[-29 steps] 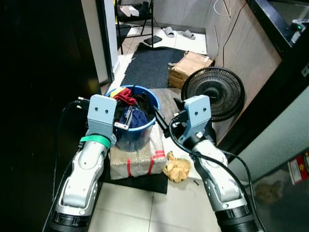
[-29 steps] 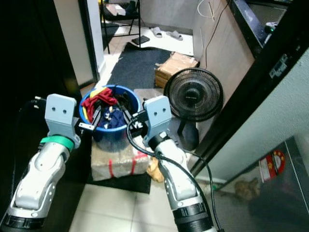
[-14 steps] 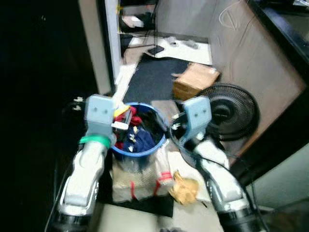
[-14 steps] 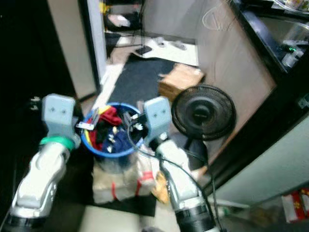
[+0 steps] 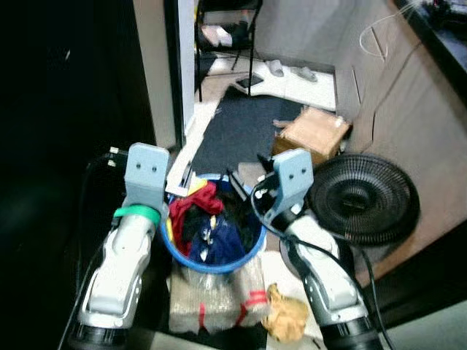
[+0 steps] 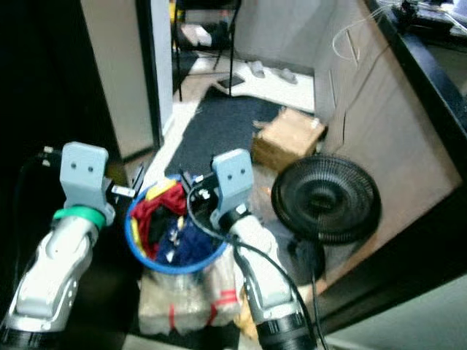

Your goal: Clothes washing

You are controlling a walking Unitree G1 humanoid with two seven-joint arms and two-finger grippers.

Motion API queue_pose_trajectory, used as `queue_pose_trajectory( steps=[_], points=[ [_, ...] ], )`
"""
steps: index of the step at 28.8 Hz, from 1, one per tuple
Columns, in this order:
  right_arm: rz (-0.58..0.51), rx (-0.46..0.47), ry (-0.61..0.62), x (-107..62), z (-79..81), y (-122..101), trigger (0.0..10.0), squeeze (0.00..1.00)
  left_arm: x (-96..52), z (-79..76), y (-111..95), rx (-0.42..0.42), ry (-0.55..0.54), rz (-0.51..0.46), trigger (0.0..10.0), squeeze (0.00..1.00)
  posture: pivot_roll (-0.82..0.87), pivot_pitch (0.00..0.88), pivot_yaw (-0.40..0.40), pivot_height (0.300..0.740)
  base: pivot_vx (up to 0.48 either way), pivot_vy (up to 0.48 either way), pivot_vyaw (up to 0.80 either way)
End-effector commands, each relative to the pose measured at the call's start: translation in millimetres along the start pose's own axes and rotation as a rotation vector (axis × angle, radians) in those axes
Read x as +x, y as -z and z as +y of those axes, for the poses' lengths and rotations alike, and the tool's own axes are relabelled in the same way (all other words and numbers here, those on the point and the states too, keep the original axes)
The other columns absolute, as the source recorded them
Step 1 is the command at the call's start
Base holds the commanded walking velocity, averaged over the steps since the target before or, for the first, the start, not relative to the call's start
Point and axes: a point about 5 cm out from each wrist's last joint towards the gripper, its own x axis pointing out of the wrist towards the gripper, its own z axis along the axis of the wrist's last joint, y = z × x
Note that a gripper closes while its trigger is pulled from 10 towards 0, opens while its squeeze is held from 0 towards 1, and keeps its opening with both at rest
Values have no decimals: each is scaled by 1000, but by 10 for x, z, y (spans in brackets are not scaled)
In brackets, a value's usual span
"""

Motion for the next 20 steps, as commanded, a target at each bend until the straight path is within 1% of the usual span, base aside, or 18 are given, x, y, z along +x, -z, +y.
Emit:
queue_pose_trajectory(
  steps=[1,12,17,20],
  points=[
    [-6,14,-5,12,32,-15,10000,0,-19,33,33,11,-5,14,10000,0,18,3,-8,720,0,0,0],
    [-2,-4,-19,10,38,-15,10000,0,-30,37,45,13,22,22,10000,0,16,5,-7,720,0,0,0],
    [-5,1,1,13,-14,-26,10000,0,-21,81,55,11,14,25,10000,0,17,15,-8,720,0,0,0],
    [-5,5,7,14,-27,-28,10000,0,-21,80,55,8,11,25,10000,0,17,15,-8,720,0,0,0]
  ],
)
